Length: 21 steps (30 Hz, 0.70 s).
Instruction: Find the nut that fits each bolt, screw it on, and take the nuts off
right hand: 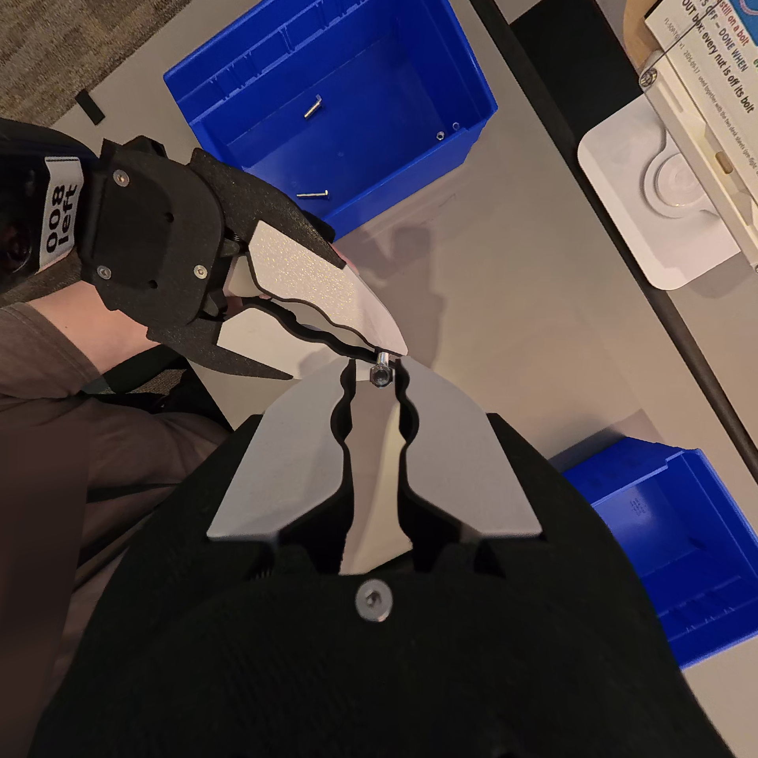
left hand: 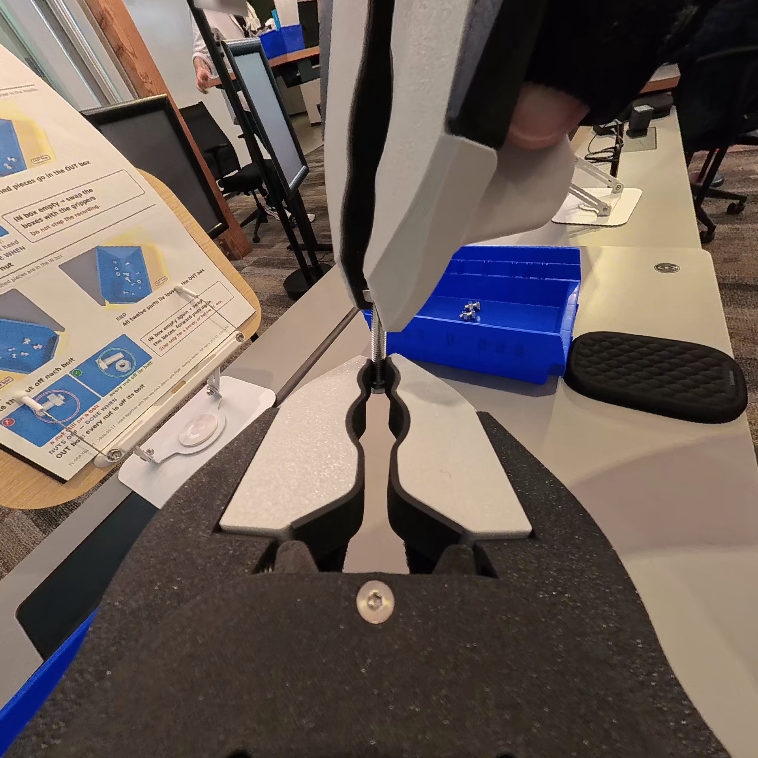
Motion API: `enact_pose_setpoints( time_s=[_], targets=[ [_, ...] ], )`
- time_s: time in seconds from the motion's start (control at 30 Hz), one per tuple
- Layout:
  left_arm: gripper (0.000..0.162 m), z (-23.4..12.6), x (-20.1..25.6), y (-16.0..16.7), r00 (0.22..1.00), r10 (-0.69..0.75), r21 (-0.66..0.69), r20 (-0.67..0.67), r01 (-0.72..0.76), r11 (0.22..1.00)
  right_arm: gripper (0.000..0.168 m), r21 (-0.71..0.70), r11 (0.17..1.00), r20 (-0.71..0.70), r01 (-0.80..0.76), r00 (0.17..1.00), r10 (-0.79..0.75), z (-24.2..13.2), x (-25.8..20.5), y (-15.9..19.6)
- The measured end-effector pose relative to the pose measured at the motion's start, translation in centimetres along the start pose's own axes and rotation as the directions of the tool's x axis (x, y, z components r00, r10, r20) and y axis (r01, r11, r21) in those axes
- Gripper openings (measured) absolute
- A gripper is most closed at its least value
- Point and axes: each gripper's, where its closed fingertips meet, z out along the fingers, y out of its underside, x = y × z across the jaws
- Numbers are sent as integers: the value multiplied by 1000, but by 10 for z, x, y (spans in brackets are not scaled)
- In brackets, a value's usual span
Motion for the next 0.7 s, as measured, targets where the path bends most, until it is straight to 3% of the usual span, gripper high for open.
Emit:
enact_pose_setpoints(
  time_s=[0.47,0.7],
  targets=[
    [5,0,1,0,1000,-3,2,-14,3,1000,29,51,996,-21,71,997,-70,-9,0,-5],
    [5,-5,5,-5,997,-26,26,-66,28,999,34,292,935,55,203,972,-228,-44,-9,-13]
  ],
)
